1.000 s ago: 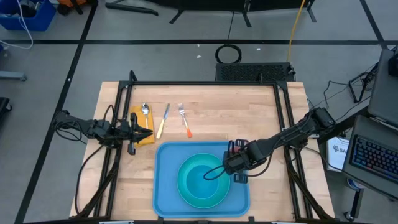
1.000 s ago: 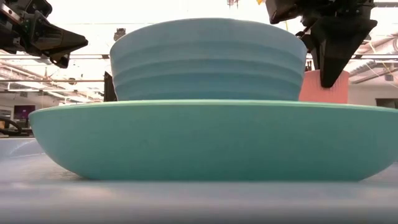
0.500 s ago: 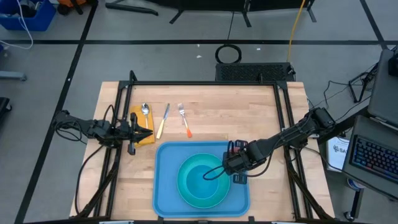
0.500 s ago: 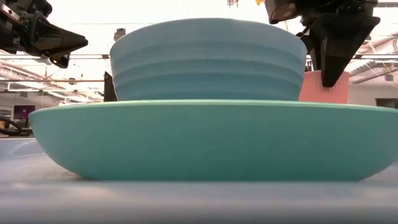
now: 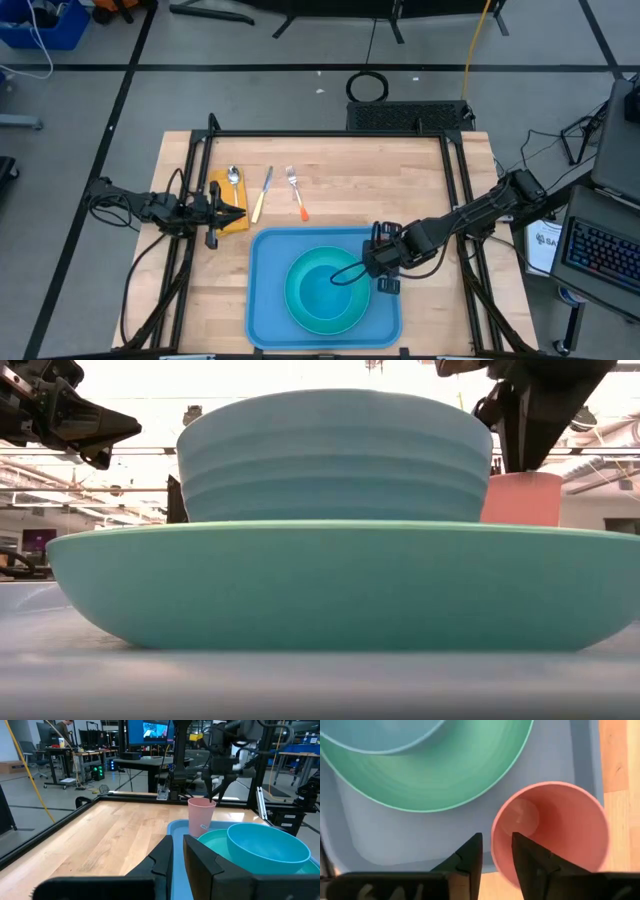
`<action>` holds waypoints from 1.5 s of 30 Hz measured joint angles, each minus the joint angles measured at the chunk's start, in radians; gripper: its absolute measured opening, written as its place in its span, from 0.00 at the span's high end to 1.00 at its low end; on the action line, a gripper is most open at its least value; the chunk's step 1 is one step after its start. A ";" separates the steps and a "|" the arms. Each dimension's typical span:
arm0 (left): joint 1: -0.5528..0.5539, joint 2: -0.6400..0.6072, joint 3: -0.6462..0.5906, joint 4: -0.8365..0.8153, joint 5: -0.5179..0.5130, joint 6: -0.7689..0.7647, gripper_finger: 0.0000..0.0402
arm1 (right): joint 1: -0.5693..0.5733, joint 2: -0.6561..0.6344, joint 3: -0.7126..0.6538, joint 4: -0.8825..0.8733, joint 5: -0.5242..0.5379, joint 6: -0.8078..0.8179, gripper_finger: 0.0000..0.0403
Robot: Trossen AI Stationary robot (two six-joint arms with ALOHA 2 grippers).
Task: Set up tray
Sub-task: Put the yellow napkin to the left of the blue plate
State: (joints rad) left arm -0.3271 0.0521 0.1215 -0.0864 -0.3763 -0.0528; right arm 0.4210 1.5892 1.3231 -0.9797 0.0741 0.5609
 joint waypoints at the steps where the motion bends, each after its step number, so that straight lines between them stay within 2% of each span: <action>1: 0.000 0.000 0.000 0.000 0.000 0.000 0.88 | 0.000 -0.011 0.000 0.000 0.001 0.000 0.75; 10: 0.000 0.000 0.000 0.000 0.000 0.000 0.88 | -0.003 -0.071 0.000 0.020 0.045 -0.026 0.71; 21: 0.000 0.000 0.000 0.076 0.000 -0.005 0.88 | -0.006 -0.117 0.000 0.134 0.303 -0.186 0.72; 24: 0.000 0.000 0.000 0.126 0.000 -0.043 0.88 | -0.007 -0.127 0.000 0.192 0.372 -0.255 0.72; 30: 0.001 0.000 0.000 0.124 -0.027 -0.110 0.88 | -0.007 -0.133 0.000 0.351 0.519 -0.454 0.73; 34: 0.001 0.000 0.000 0.126 -0.077 -0.178 0.88 | -0.019 -0.133 -0.005 0.450 0.579 -0.582 0.73; 37: 0.001 0.007 0.000 0.130 -0.182 -0.236 0.88 | -0.046 -0.143 -0.045 0.551 0.580 -0.670 0.73; 41: 0.002 0.032 0.000 0.142 -0.304 -0.285 0.88 | -0.088 -0.195 -0.160 0.736 0.553 -0.773 0.73; 45: 0.002 0.084 0.000 0.170 -0.338 -0.312 0.88 | -0.130 -0.295 -0.309 0.958 0.551 -0.903 0.74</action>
State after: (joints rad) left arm -0.3256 0.1363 0.1215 0.0831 -0.7141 -0.3649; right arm 0.2910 1.2939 1.0144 -0.0222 0.6251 -0.3422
